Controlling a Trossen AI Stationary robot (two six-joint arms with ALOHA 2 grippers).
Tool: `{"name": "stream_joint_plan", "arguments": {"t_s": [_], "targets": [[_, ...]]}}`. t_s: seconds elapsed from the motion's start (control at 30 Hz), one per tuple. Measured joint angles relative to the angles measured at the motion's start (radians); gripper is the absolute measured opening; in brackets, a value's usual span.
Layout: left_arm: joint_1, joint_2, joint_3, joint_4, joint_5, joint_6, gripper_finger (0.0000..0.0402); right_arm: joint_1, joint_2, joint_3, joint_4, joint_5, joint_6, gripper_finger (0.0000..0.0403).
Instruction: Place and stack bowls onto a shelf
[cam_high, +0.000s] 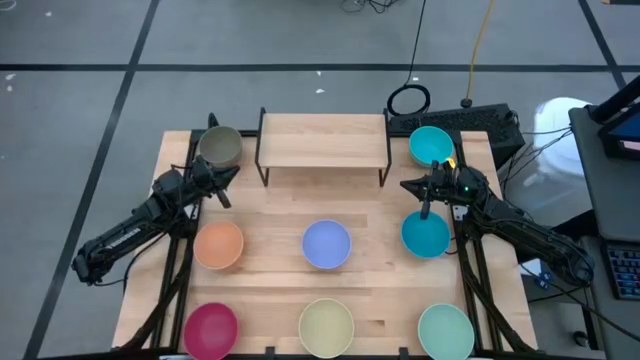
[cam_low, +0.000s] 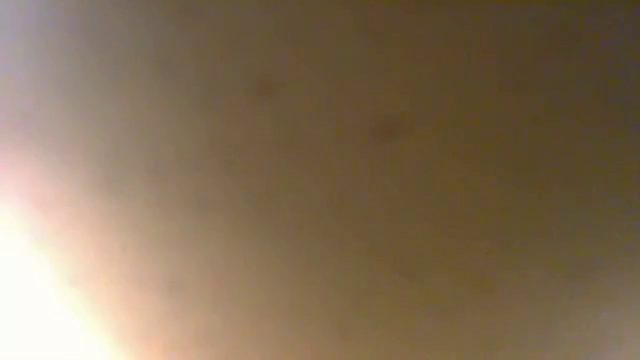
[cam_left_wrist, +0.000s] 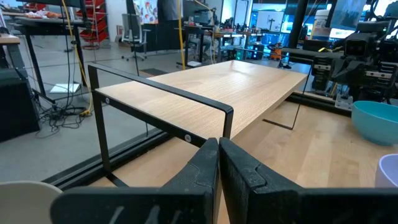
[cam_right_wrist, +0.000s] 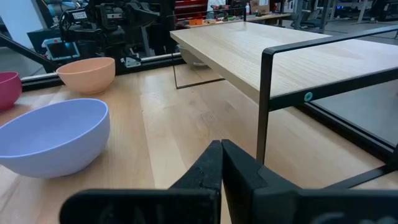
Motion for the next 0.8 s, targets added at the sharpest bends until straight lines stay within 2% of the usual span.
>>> {"name": "stream_joint_plan", "arguments": {"t_s": [0.8], "targets": [[0.0, 0.0, 0.0, 0.033, -0.008, 0.002, 0.0019, 0.0, 0.0, 0.0, 0.0, 0.0, 0.0, 0.0]]}}
